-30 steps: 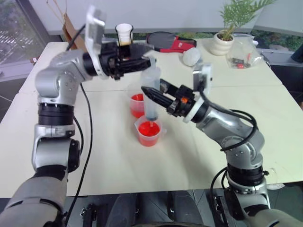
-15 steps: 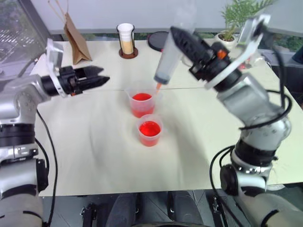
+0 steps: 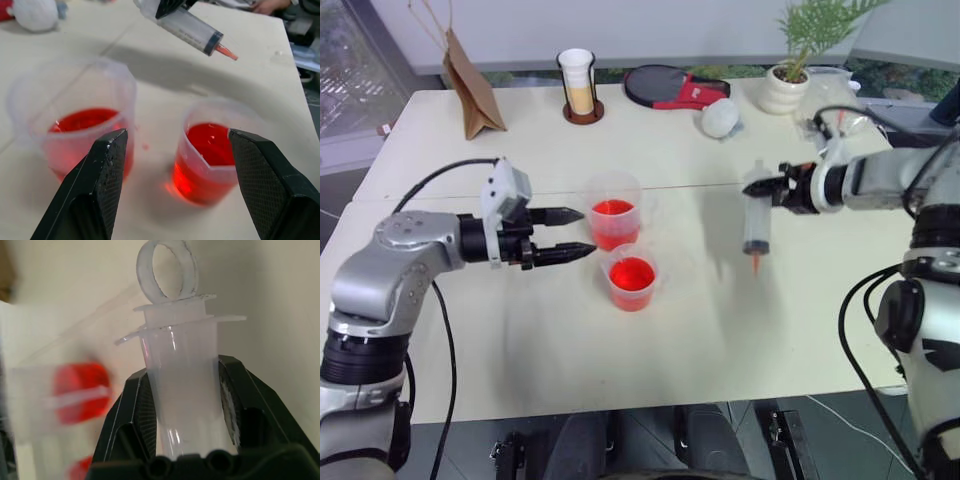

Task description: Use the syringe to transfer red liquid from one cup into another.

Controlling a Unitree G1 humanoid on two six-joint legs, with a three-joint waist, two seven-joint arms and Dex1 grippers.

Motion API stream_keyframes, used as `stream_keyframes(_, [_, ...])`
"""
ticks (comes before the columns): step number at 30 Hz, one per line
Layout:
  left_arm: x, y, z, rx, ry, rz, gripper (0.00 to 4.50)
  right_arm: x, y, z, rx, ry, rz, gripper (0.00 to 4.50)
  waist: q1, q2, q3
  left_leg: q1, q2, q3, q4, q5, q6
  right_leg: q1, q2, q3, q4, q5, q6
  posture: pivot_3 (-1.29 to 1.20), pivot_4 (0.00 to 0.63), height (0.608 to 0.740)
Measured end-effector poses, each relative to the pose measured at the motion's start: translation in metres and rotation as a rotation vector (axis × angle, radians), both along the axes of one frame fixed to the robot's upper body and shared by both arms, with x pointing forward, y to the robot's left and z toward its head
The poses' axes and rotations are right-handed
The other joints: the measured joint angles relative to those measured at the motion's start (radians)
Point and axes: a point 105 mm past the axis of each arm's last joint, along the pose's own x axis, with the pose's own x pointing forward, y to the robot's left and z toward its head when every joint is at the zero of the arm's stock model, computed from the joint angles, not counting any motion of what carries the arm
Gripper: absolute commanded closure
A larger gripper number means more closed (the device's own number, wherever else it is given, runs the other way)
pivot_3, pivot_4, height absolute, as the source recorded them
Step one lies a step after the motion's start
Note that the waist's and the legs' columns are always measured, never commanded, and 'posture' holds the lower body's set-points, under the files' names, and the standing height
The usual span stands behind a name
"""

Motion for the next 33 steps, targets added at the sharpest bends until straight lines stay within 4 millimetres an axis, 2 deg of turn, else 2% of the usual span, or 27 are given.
stream_keyframes(5, [-0.006,-0.005,0.000,0.003,-0.015,-0.011,1.23,0.002,0.012,-0.031,-0.015,0.103,0.020,3.09,0.006,0.000,0.000,0.000,-0.001,0.000,0.002,0.000,0.001,0.001,0.000,0.000,0.000,0.000,0.000,0.00,0.150,0.740])
stream_keyframes(7, [-0.007,-0.006,-0.002,0.007,-0.014,-0.009,1.17,0.003,0.012,-0.040,-0.029,0.123,0.015,2.08,0.007,0.000,0.000,0.000,-0.001,0.000,0.002,0.000,0.001,0.001,0.000,0.000,0.000,0.000,0.000,0.00,0.150,0.740])
stream_keyframes(8, [-0.006,-0.006,-0.001,0.007,-0.016,0.000,1.17,0.003,0.010,-0.043,-0.037,0.128,0.009,1.74,0.007,0.000,0.000,0.000,-0.001,0.000,0.002,0.000,0.001,0.001,0.000,0.000,0.000,0.000,0.000,0.00,0.150,0.740])
stream_keyframes(11, [-0.004,-0.007,0.000,-0.012,-0.013,0.016,1.17,0.007,0.010,-0.038,-0.042,0.105,0.013,0.19,0.005,0.000,0.000,0.000,-0.001,0.000,0.002,0.000,0.001,0.001,0.000,0.000,0.000,0.000,0.000,0.00,0.150,0.740])
stream_keyframes(12, [-0.004,-0.007,0.000,-0.018,-0.008,0.019,1.17,0.008,0.009,-0.036,-0.048,0.098,0.013,0.08,0.005,0.000,0.000,0.000,-0.001,0.000,0.002,0.000,0.001,0.001,0.000,0.000,0.000,0.000,0.000,0.00,0.150,0.740])
stream_keyframes(16, [-0.002,0.001,0.010,-0.066,-0.021,0.059,1.17,0.011,0.007,-0.028,-0.070,0.037,0.035,0.08,0.005,0.000,0.000,0.000,-0.001,0.000,0.002,0.000,0.001,0.001,0.000,0.000,0.000,0.000,0.000,0.00,0.150,0.740])
stream_keyframes(19, [0.002,0.020,0.014,-0.079,-0.018,0.129,1.17,0.009,-0.007,0.002,-0.106,-0.145,0.092,0.08,0.008,0.001,0.001,0.000,-0.001,-0.001,0.001,-0.001,0.001,0.000,0.000,-0.001,0.000,0.000,0.000,0.00,0.150,0.740])
stream_keyframes(21, [0.005,0.046,0.005,-0.086,0.027,0.225,1.17,-0.001,-0.029,0.034,-0.149,-0.351,0.144,0.08,0.010,0.001,0.001,0.000,-0.001,-0.001,0.001,-0.001,0.002,0.001,0.000,-0.001,-0.001,0.000,0.001,0.00,0.150,0.740])
stream_keyframes(23, [0.004,0.060,-0.005,-0.094,0.069,0.275,1.17,-0.015,-0.042,0.046,-0.165,-0.477,0.199,0.08,0.010,0.000,0.000,0.000,-0.001,-0.001,0.001,-0.002,0.004,0.003,0.000,-0.001,-0.001,0.000,0.001,0.00,0.150,0.740])
stream_keyframes(25, [0.001,0.071,-0.018,-0.097,0.110,0.316,1.17,-0.035,-0.053,0.041,-0.181,-0.601,0.291,0.08,0.010,-0.001,0.000,0.002,-0.001,-0.002,0.001,-0.003,0.004,0.005,0.001,-0.002,-0.002,0.000,0.001,0.00,0.150,0.740])
stream_keyframes(28, [0.000,0.086,-0.041,-0.061,0.144,0.376,1.17,-0.054,-0.065,0.010,-0.252,-0.640,0.373,0.08,0.008,-0.001,0.000,0.005,-0.001,0.001,0.003,-0.003,0.004,0.007,-0.001,-0.001,-0.002,0.000,0.001,0.00,0.150,0.740])
stream_keyframes(30, [-0.001,0.086,-0.054,-0.055,0.154,0.385,1.17,-0.064,-0.077,-0.010,-0.346,-0.654,0.401,0.08,0.009,0.000,0.000,0.009,-0.001,0.002,0.003,-0.003,0.004,0.010,-0.001,-0.001,-0.002,0.000,0.001,0.00,0.150,0.740])
stream_keyframes(33, [0.001,0.080,-0.065,-0.097,0.179,0.393,1.17,-0.068,-0.079,-0.027,-0.375,-0.677,0.406,0.08,0.008,0.000,0.000,0.015,0.000,0.002,0.003,-0.003,0.004,0.016,-0.002,-0.001,-0.003,0.000,0.001,0.00,0.150,0.740])
